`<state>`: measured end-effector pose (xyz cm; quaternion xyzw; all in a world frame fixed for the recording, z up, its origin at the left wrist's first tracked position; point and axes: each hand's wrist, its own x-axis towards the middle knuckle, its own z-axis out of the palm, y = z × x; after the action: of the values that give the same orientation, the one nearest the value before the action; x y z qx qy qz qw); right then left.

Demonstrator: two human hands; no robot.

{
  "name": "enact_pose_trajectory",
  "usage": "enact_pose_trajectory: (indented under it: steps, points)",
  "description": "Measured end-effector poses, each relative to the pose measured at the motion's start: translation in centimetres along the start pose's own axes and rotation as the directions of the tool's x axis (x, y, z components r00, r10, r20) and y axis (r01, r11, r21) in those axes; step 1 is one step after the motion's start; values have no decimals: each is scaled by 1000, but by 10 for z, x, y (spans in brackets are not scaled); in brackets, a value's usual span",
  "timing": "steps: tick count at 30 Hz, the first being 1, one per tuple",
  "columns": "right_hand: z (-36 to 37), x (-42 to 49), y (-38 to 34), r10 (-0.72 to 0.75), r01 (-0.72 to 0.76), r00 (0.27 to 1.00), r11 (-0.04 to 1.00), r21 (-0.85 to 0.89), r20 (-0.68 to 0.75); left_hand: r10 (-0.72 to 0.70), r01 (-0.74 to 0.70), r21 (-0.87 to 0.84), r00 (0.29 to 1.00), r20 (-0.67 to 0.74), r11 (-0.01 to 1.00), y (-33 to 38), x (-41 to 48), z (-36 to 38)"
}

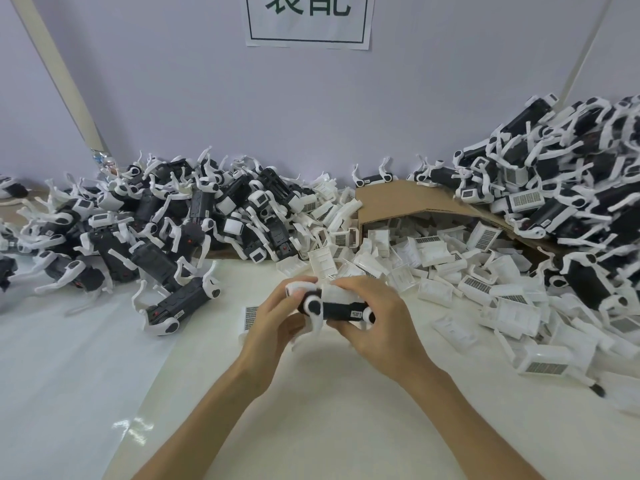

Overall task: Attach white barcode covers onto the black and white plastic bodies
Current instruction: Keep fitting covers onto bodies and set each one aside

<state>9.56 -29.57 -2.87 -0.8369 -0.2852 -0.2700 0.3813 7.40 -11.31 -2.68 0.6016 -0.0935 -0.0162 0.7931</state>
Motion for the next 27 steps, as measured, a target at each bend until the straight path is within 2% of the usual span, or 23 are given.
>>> enact_pose_trajectory:
  steps: [4,7,9,11,14,16,17,18,19,21,23,25,27]
  points:
    - [1,0,-1,-106,104,994,977,-189,-1,-145,146,-35,989,34,989,5,-1,-4]
    - [4,-1,-4,-129,134,991,963,-234,33,-240,243,-15,966,96,970,10,-3,-8]
    - [5,-1,-5,-144,149,989,956,-251,38,-258,258,18,957,133,966,10,-2,-10]
    - [6,-1,-5,-123,118,992,955,-272,-3,-220,216,42,965,142,975,10,-1,-11]
    - [2,2,-8,-1,-25,983,991,-134,-185,-139,144,-26,982,125,989,8,-1,-7]
    - [-3,2,-10,70,-68,938,998,18,-339,-102,112,-92,989,111,989,7,-1,-6]
    - [-7,2,-9,117,-90,923,992,90,-368,-90,100,-110,991,98,989,6,0,-7]
    - [-10,2,-10,169,-118,921,979,164,-350,-76,85,-117,994,81,989,5,0,-7]
    - [-13,3,-10,230,-162,934,955,250,-274,-59,65,-116,996,60,991,4,1,-8]
    - [-14,5,-13,331,-288,942,878,382,-52,-16,17,-88,1000,13,996,2,1,-7]
    - [-9,4,-16,338,-359,933,850,385,122,27,-28,-33,999,-43,999,-1,1,-5]
    - [-3,1,-16,298,-342,938,878,336,176,65,-64,14,994,-83,998,-2,1,-4]
    - [0,0,-17,273,-303,952,909,286,141,133,-121,118,986,-98,986,-1,2,-5]
